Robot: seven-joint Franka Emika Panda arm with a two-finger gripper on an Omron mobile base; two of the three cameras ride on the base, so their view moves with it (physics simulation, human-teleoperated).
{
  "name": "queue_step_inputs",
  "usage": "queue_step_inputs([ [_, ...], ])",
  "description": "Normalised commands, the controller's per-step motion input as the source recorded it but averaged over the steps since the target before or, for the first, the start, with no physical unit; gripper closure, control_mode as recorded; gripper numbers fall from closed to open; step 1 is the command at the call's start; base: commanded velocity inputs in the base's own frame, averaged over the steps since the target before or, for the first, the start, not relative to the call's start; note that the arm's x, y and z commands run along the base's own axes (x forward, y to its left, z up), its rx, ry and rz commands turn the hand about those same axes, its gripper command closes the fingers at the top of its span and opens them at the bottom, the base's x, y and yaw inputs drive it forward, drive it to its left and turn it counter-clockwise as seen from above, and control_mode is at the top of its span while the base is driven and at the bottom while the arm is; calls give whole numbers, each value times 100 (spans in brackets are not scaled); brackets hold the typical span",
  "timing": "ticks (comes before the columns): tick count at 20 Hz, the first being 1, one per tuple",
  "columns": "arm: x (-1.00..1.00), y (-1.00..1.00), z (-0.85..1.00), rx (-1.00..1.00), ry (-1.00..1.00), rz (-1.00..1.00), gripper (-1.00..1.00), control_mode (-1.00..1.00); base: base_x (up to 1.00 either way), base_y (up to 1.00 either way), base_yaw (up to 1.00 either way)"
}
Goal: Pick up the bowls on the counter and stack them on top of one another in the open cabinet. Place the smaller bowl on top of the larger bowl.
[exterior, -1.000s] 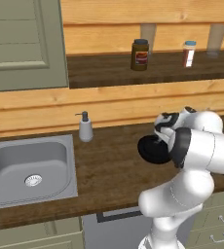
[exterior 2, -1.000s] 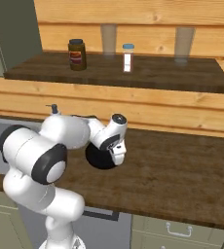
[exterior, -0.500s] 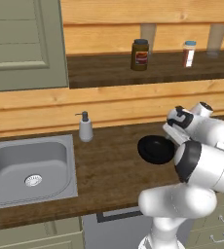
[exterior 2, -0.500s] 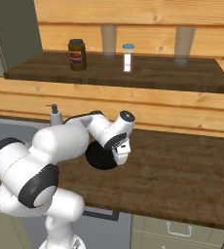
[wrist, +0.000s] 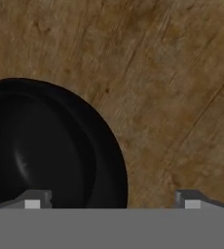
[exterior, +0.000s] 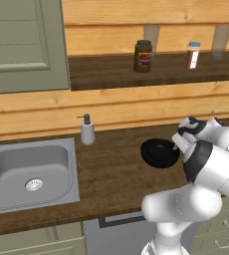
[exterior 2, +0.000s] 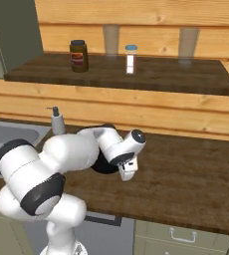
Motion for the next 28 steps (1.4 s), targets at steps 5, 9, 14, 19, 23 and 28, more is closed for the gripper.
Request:
queue_step_inputs([
  [5,15,6,-30,7,-9,2,-100,-100,0,0,0],
  [9,1,11,-13,5,-12,0,-100,-100,0,0,0],
  [14,0,29,-6,1,-14,0,100,-100,0,0,0],
  [19,2,19,-1,0,-12,0,100,-100,0,0,0],
  [23,-8,0,9,2,-6,0,100,-100,0,0,0],
  [28,-24,-4,71,1,0,0,100,-100,0,0,0],
])
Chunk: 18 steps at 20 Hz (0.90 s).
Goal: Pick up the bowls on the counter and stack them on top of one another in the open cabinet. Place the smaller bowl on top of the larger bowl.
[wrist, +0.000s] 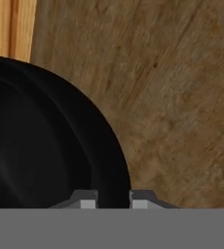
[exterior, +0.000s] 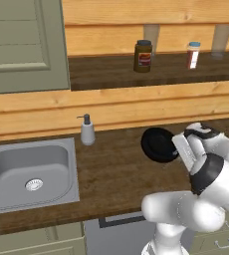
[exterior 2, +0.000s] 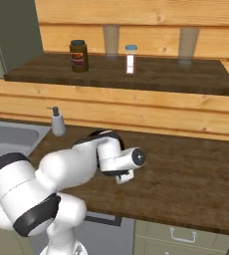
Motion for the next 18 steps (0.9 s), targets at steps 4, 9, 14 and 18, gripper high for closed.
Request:
queue_step_inputs([
  [4,-48,-13,100,0,0,0,100,-100,0,0,0],
  [9,-85,-3,100,0,0,0,100,-100,0,0,0],
  [14,-82,3,100,0,0,0,100,-100,0,0,0],
  [18,-61,47,100,0,0,4,100,-100,0,0,0],
])
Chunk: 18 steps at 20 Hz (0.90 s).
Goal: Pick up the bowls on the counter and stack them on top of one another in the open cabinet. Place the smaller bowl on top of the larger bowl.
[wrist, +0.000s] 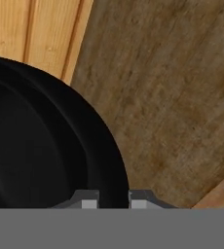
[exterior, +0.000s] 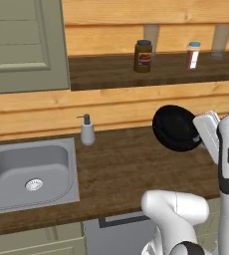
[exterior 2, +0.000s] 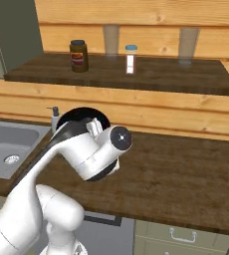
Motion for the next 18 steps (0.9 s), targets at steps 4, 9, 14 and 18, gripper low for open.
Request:
queue_step_inputs([
  [4,-58,66,100,0,0,2,100,-100,0,0,0],
  [9,-33,82,100,-1,1,1,100,-100,0,0,0],
  [14,13,68,100,-3,8,0,100,-100,0,0,0],
  [18,52,36,100,-3,12,-3,100,-100,0,0,0],
])
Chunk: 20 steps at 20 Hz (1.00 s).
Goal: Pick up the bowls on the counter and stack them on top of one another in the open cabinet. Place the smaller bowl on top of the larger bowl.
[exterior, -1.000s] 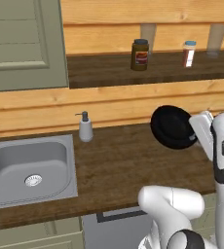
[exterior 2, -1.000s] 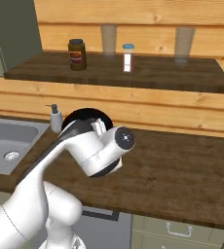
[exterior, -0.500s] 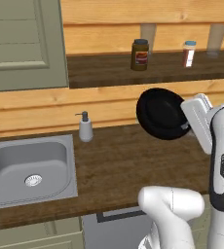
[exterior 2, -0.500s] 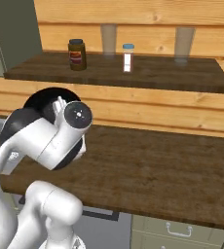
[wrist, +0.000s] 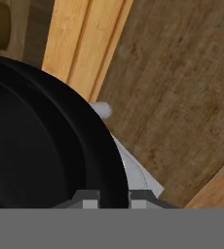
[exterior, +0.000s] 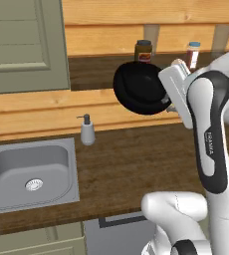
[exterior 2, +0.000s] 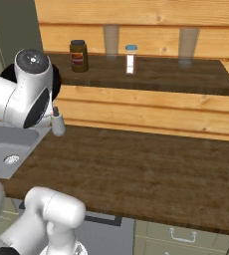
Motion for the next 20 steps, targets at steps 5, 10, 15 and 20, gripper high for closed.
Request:
queue_step_inputs([
  [5,64,0,97,0,15,-8,100,-100,0,0,0],
  [10,83,36,25,0,18,-15,100,-100,0,0,0],
  [15,61,32,0,0,13,-14,100,-100,0,0,0],
  [20,33,30,-8,0,4,-14,100,-100,0,0,0],
])
